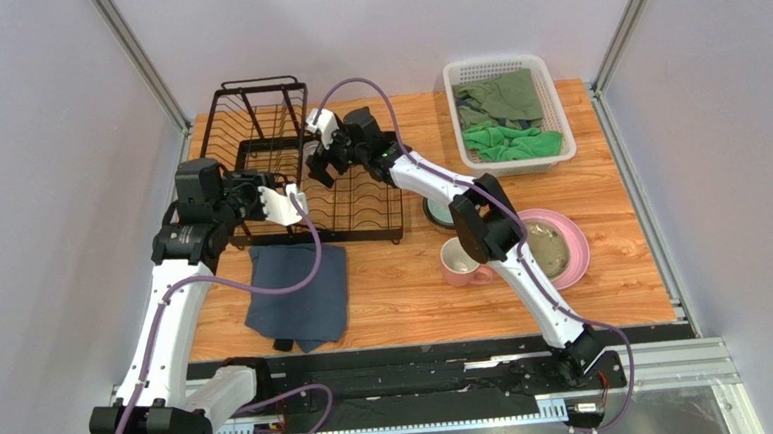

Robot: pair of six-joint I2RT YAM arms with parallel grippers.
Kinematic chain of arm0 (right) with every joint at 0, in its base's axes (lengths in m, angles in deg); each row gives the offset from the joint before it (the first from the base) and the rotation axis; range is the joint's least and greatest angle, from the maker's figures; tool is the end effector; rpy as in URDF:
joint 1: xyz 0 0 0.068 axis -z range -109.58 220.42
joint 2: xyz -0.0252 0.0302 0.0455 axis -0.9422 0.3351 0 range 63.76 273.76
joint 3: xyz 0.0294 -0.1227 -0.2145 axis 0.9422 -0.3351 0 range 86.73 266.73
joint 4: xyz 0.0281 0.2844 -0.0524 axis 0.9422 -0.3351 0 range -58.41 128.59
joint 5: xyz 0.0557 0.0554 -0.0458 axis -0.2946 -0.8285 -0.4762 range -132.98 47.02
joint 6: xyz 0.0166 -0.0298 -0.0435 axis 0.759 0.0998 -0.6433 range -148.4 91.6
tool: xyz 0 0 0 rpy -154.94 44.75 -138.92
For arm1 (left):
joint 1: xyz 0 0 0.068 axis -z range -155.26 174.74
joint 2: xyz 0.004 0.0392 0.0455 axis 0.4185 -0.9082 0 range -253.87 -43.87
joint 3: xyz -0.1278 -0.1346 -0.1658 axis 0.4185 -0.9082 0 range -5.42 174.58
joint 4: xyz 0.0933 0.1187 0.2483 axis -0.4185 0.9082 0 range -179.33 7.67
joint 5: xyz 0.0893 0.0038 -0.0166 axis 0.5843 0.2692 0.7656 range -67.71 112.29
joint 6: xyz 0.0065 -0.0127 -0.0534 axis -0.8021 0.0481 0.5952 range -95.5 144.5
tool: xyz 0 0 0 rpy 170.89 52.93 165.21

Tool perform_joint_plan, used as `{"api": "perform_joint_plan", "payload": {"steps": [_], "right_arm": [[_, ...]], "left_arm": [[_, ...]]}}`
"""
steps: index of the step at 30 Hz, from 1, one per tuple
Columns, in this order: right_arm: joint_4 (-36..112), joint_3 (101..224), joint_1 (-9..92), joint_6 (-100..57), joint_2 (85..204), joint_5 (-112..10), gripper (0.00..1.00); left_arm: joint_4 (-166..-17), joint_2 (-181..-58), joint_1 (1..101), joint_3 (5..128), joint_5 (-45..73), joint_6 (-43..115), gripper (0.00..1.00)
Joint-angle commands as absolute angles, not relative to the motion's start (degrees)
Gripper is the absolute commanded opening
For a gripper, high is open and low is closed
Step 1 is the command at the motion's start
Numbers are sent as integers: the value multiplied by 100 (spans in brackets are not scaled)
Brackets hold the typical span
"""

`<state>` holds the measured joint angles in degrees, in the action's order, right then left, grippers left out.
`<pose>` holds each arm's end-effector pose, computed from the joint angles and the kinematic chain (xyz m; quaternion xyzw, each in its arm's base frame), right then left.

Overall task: Unload the mixed dishes from the dish rack
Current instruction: Pick up the cup from the dish rack.

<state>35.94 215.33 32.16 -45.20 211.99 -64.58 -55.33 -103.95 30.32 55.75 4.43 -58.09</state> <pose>0.4658 0.3850 0.1619 -0.4696 0.6751 0.2548 0.5087 0.2652 -0.0375 0.3264 0.6570 0.5717 0.1872 0.4544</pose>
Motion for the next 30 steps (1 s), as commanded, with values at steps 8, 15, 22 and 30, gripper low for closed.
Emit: {"api": "perform_joint_plan", "payload": {"steps": [8, 15, 22, 30], "right_arm": [[4105, 22200, 2912, -4642, 21450, -6767, 99], [4105, 22191, 2912, -4554, 21432, -6873, 86], [4105, 22182, 2929, -4475, 21362, -6856, 70], [4044, 22147, 2964, -4352, 21213, -6768, 50]], "left_arm": [[-5215, -10610, 3054, 5303, -56, -5663, 50], [-5294, -10619, 3054, 5259, -82, -5601, 56], [-5347, -10628, 3054, 5233, -108, -5566, 57], [-5409, -10557, 3054, 5215, -109, -5513, 57]]}}
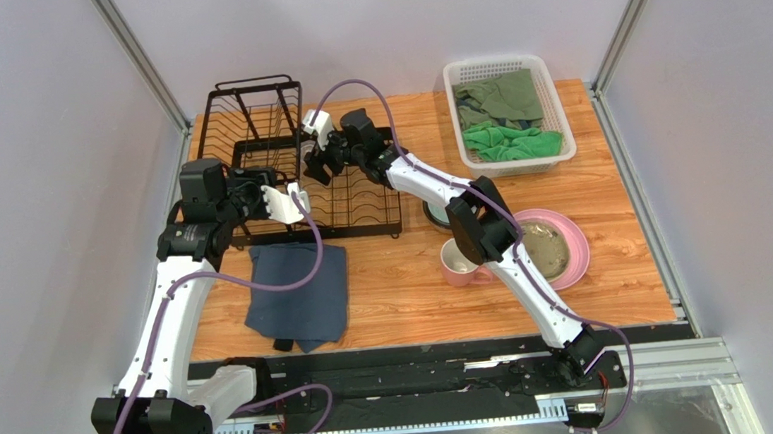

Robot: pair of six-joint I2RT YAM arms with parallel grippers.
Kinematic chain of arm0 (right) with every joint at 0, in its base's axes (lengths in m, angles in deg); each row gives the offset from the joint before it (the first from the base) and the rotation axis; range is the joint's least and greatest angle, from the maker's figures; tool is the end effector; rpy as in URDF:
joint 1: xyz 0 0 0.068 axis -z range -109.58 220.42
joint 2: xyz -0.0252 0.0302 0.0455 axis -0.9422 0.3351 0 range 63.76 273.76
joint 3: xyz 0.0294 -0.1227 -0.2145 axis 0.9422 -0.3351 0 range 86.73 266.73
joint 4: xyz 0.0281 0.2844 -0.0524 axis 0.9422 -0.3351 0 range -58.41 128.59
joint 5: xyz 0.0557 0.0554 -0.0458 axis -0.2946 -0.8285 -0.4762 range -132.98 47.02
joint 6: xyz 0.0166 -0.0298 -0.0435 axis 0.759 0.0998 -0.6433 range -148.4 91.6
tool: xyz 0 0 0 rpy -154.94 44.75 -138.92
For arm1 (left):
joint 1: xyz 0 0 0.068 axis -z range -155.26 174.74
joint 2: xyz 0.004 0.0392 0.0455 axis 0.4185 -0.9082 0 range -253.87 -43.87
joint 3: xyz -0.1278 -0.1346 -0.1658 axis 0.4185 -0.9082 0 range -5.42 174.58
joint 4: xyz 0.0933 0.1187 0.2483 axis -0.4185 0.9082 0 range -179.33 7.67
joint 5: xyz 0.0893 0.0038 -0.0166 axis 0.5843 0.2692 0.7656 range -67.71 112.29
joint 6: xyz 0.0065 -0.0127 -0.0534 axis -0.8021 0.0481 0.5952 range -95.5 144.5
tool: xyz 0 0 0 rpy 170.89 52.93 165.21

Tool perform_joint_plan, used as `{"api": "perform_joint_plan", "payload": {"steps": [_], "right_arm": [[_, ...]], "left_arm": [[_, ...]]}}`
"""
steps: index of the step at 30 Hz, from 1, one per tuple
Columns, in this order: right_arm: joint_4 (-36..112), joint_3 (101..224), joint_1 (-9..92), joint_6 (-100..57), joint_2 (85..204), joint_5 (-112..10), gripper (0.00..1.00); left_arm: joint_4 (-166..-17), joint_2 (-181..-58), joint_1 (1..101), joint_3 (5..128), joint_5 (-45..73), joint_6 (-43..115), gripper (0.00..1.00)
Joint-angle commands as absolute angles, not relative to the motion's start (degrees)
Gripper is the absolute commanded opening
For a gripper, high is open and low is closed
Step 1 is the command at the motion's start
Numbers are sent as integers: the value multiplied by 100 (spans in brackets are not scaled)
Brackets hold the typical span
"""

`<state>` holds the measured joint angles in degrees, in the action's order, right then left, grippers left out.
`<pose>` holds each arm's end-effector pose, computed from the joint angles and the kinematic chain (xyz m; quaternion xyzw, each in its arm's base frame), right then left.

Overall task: Unload the mixed dishes from the dish rack
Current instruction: Pick up the cup from the dish rack.

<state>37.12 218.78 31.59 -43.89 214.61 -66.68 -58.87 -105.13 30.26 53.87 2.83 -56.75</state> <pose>0.4665 0.3949 0.1603 -0.4710 0.6609 0.2782 0.5138 0.2727 -0.0389 0.3150 0.6525 0.5719 0.1744 0.4657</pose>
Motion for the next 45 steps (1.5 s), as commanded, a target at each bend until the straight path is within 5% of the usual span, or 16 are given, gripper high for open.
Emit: {"api": "perform_joint_plan", "payload": {"steps": [1, 4, 12, 16, 32, 36, 45], "right_arm": [[4044, 22130, 2990, -4343, 21204, -6759, 47], [4035, 22077, 3043, -4264, 21107, -6750, 26], [4000, 21734, 3184, -4255, 20764, -6653, 18], [3974, 21453, 3219, -4316, 20554, -6583, 0], [3912, 20478, 3509, -4326, 19675, -6530, 0], [3886, 20144, 3588, -4317, 19306, -6548, 0], [3061, 19774, 3843, -3676, 18322, -7012, 0]], "left_arm": [[-5409, -10531, 3054, 5224, -117, -5496, 57], [-5444, -10496, 3054, 5233, -126, -5434, 59], [-5523, -10434, 3054, 5347, -179, -5171, 63], [-5584, -10408, 3054, 5452, -275, -4968, 66], [-5778, -10241, 3054, 5760, -161, -4082, 73], [-5848, -10171, 3054, 5917, -205, -3633, 85], [-5769, -10074, 3054, 6155, -363, -2613, 94]]}}
